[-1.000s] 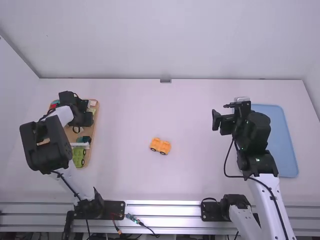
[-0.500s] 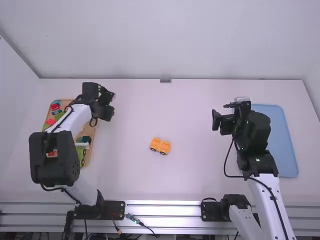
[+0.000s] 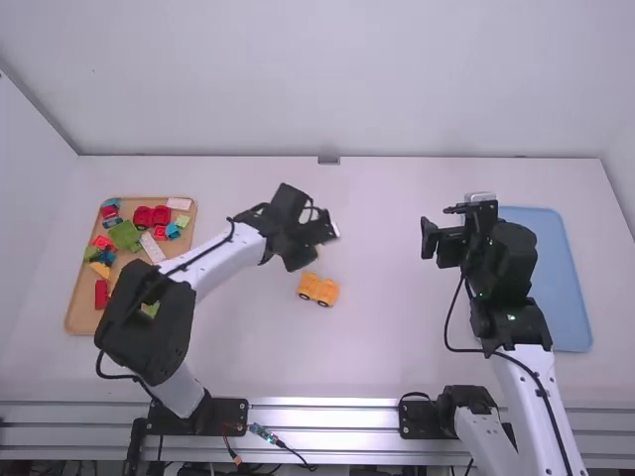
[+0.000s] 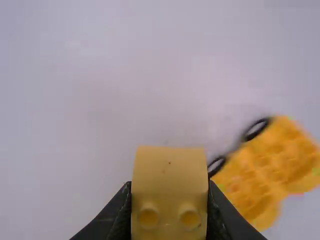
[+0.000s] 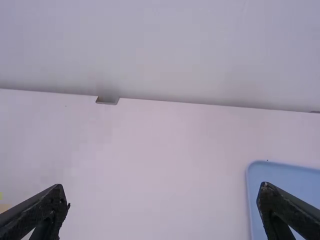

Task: Assemble lego blocks to make yellow taxi

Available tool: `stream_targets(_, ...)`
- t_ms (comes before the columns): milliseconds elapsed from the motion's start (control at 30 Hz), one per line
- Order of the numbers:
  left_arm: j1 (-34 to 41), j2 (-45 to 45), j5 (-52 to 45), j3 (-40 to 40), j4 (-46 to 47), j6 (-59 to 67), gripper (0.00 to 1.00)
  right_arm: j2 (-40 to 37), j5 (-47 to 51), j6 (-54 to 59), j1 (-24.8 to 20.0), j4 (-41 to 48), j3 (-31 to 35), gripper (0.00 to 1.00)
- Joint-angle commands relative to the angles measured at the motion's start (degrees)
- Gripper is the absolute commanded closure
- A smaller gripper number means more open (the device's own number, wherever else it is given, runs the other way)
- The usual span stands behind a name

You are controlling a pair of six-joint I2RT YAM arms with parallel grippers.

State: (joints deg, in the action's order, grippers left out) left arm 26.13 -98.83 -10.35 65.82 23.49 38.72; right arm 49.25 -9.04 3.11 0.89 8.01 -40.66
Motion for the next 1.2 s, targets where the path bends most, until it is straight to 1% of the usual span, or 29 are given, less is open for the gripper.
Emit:
stream_targets(0,4.52,0.37,-0.76,-0.83,0.04,3.85,0.99,-1.6,-0.13,-0.59,-0.81,0.48,-1.79,0.01)
stream_targets(167,12.2,0.35,-0.15,-0.85,-0.37,5.2,0.99,-4.28,-0.2,-3.34,-3.63,2.56,-1.79,0.01)
stream_targets(267,14.69,-0.09,-1.31,-0.85,-1.7,6.05,0.99,-6.69,-0.22,-3.3,-5.25,4.24,-1.79,0.01)
stream_targets(467,17.18,-3.23,-3.98,-0.79,-4.81,5.7,0.98,-11.1,-3.72,-2.91,-7.65,6.73,-1.79,0.01)
stream_targets(567,17.9,-5.97,-4.07,0.61,-4.31,5.7,0.99,-11.91,-5.16,-2.91,-8.59,7.39,-1.79,0.01)
stream_targets(767,20.13,-9.55,-3.61,3.37,-3.72,5.73,0.99,-11.02,-7.76,-2.8,-9.94,7.26,-1.79,0.01)
stream_targets(867,20.79,-12.81,-3.98,5.03,-4.31,5.68,0.99,-9.84,-7.67,-2.64,-9.99,7.26,-1.79,0.01)
stream_targets(1100,20.74,-16.22,-4.09,5.92,-6.84,4.15,0.98,-8.63,-7.96,-1.62,-9.9,6.23,-1.79,0.01)
stream_targets(1133,20.74,-16.24,-4.26,5.9,-7.26,4.17,0.96,-8.63,-7.93,-1.64,-9.88,6.25,-1.79,0.01)
stream_targets(1167,20.74,-16.24,-4.24,5.9,-7.39,4.15,0.96,-8.63,-7.91,-1.64,-9.86,6.27,-1.79,0.01)
